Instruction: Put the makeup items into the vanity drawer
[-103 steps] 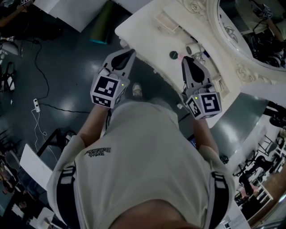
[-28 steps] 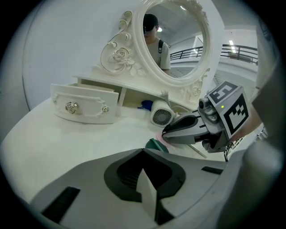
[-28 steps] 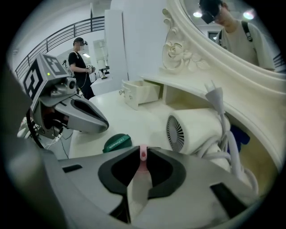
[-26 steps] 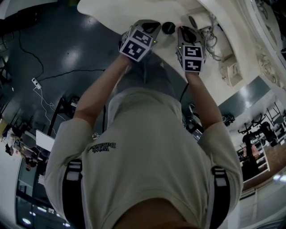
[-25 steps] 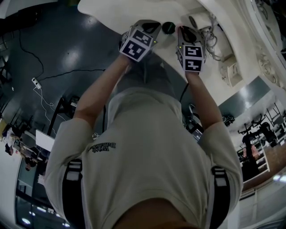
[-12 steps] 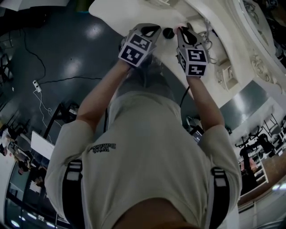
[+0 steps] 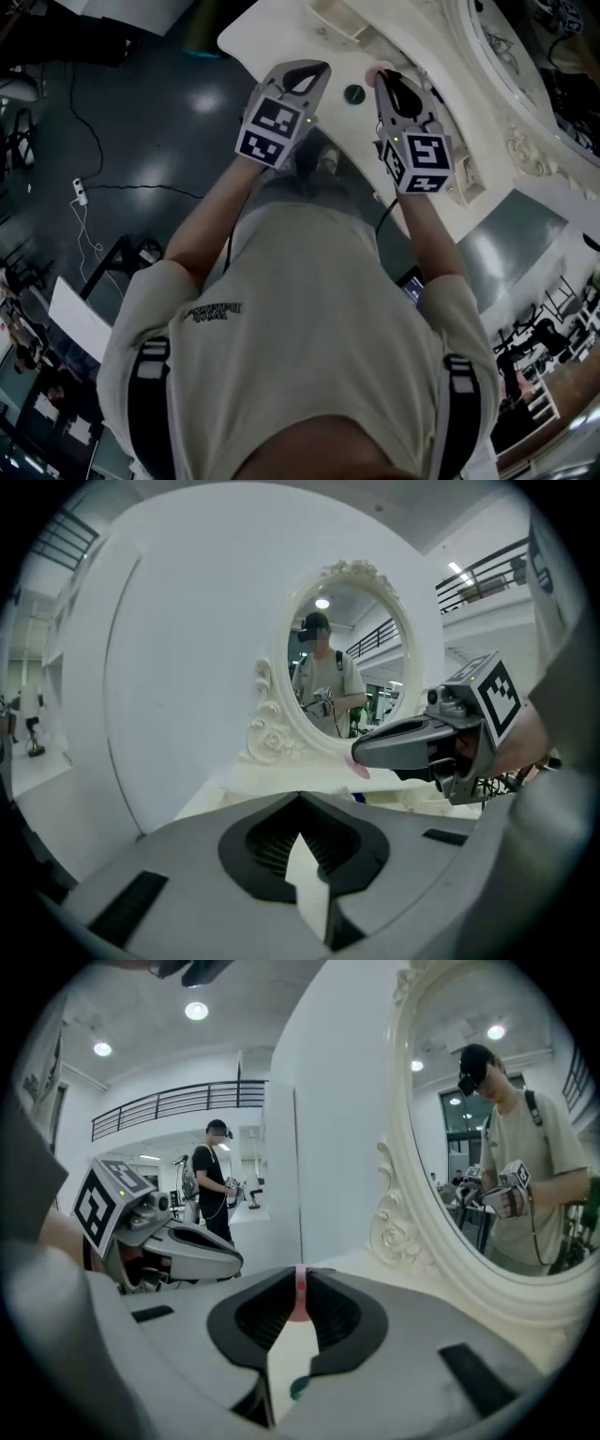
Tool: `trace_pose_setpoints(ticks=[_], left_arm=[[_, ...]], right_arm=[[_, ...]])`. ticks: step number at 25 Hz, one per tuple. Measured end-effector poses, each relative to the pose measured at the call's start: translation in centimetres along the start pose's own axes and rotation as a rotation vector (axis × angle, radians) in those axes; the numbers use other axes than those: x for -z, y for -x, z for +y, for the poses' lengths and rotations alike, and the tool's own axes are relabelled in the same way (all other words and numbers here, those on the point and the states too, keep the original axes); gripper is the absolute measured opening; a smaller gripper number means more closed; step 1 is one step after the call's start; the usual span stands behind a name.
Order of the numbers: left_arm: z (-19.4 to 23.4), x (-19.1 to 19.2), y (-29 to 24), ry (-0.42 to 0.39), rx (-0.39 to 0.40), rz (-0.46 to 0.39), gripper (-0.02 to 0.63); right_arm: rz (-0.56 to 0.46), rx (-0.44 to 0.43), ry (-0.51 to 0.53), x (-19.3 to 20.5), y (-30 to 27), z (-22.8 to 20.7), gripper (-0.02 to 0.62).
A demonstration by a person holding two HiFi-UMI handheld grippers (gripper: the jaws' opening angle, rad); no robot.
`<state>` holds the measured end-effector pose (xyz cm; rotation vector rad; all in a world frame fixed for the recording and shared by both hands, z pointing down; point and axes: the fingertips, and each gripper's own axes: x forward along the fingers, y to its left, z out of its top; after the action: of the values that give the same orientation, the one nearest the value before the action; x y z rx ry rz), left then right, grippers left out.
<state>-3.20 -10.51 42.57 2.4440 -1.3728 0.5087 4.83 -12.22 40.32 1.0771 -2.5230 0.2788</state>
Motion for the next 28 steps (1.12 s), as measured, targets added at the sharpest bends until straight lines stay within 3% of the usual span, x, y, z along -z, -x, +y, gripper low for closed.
trace_pose_setpoints(ticks=[13,20,28], left_arm=[[-1.3,-8.7,11.5,-0.040,-0.090,-0.247,0.014],[-1.6,-9.9,14.3,-0.084,-0.122,-0.293,0.014],[-1.2,-9.9,15.1,-0.079,-0.151,-0.330,0.014]], right_arm=[[-0.269,-0.096,0.109,-10.7,8.4,6.2,0.040],[-0.344,-0.131,0.090,-11.9,10.6,7.9,0.040],[-0.338,-0.135,0.065,-11.4,10.9,8.3,0.039]])
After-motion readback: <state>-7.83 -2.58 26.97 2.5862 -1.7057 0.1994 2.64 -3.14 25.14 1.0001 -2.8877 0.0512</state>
